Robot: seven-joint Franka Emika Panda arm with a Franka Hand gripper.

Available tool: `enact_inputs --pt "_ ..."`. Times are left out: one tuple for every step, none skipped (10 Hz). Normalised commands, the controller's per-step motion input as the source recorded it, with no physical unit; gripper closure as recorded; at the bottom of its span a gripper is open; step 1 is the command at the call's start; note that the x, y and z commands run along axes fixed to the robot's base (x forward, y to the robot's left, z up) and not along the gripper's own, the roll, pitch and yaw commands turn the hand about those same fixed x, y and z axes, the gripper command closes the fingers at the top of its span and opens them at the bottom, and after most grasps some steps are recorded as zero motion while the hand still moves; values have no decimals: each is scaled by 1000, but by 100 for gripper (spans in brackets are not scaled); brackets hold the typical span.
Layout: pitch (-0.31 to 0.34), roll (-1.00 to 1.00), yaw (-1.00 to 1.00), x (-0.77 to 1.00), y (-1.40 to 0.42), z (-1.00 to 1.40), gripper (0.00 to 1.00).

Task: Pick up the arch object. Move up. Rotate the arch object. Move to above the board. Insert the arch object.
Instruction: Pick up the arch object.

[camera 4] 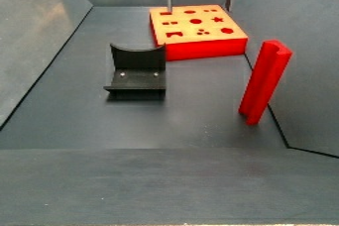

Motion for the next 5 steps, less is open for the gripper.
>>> enact_inputs --pt "-183 -49 -80 -294 89 37 0" --pt "0 0 0 0 31 0 0" --pt "-110 17 323 -780 320 -31 0" --pt "-83 24 326 -760 417 -11 0" --pt "-84 0 257 -769 560 -29 0"
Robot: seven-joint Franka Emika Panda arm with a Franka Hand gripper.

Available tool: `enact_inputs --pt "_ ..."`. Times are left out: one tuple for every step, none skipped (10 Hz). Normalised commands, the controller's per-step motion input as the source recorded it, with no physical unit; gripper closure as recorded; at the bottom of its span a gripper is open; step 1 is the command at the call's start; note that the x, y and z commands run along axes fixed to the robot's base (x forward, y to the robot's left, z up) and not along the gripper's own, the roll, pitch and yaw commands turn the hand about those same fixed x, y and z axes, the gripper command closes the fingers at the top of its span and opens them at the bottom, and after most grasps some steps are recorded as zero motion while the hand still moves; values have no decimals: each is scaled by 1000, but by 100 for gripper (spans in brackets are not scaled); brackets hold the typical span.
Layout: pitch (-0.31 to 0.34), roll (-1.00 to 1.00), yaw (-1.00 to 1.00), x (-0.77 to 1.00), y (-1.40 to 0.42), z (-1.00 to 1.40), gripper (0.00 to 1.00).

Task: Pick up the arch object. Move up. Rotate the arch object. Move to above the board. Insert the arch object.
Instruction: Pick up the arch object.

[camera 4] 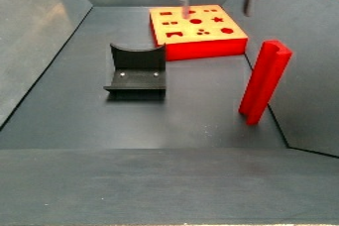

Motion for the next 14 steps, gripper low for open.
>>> enact_inputs --pt "-83 0 217 -794 600 -40 0" --pt "-83 0 169 -849 617 -31 0" --pt "-86 0 154 -909 566 -117 0" --pt "-139 0 151 -957 431 -369 0" --pt "-81 0 111 -609 20 -571 0" --pt "-9 0 60 -289 0 -623 0" --pt "0 -11 29 -109 0 -591 0" --pt "30 -11 0 0 0 -443 0" --pt "3 -26 0 0 80 -206 0" --pt "-23 0 -11 -103 0 0 0" --pt "0 0 0 0 0 0 0" --pt "0 0 0 0 0 0 100" --pt "0 0 0 0 0 0 100" --pt "0 0 0 0 0 0 100"
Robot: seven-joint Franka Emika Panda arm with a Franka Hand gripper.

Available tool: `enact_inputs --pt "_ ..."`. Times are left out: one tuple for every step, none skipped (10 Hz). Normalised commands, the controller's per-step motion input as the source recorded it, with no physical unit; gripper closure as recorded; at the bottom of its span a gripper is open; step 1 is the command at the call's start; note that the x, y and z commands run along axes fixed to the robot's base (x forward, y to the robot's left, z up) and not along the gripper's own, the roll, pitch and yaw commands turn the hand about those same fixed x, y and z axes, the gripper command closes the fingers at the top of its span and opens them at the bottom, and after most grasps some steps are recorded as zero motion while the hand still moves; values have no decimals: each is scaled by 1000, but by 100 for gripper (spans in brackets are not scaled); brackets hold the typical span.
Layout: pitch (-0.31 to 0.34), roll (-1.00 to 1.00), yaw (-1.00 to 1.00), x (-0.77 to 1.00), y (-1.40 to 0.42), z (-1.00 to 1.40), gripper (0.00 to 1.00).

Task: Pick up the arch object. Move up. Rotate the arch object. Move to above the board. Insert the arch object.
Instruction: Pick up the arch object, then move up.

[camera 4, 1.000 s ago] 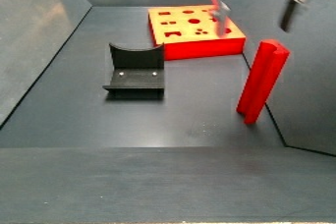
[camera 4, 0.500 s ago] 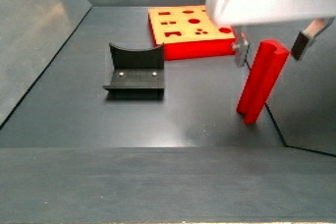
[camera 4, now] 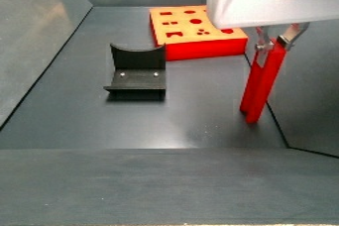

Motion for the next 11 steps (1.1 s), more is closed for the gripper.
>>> enact_inputs --pt "0 0 0 0 0 0 100" --pt "0 0 0 0 0 0 100" --pt "0 0 0 0 0 0 100" --pt "0 0 0 0 0 0 100" --pt "0 0 0 0 0 0 100" --pt "0 0 0 0 0 0 100" --pt "0 0 0 0 0 0 100" --pt "0 0 0 0 0 0 100" --pt "0 0 0 0 0 833 100" --pt "4 0 -59 27 -72 826 100" --pt "18 -3 -53 6 -68 768 100"
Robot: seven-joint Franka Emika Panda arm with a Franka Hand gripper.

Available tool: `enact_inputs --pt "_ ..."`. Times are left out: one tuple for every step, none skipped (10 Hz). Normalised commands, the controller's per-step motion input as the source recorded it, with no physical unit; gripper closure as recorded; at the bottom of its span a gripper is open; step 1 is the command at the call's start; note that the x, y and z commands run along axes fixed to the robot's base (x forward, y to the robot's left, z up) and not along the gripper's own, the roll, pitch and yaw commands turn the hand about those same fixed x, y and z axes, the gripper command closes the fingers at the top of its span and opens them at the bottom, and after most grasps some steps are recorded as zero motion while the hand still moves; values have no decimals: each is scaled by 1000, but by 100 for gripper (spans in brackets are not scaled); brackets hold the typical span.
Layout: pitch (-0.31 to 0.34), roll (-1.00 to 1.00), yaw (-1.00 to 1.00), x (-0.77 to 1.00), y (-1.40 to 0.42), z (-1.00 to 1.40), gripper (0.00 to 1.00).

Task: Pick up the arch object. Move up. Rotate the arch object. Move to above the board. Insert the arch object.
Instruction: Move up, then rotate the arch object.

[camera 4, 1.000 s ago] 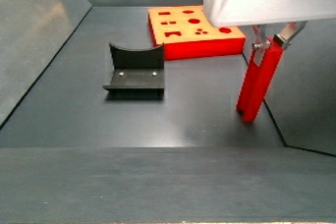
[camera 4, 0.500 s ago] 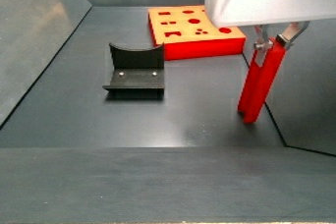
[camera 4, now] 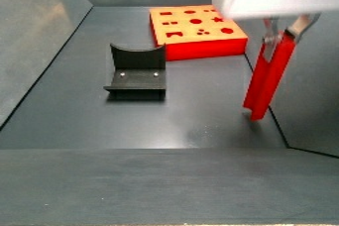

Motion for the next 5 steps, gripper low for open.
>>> enact_inputs --pt "35 0 -37 -3 -32 603 100" --pt "52 5 -30 5 -10 403 100" --pt "70 7 -26 10 0 245 100" --pt "0 0 0 553 -1000 467 100" --pt "24 1 23 557 -1000 403 100"
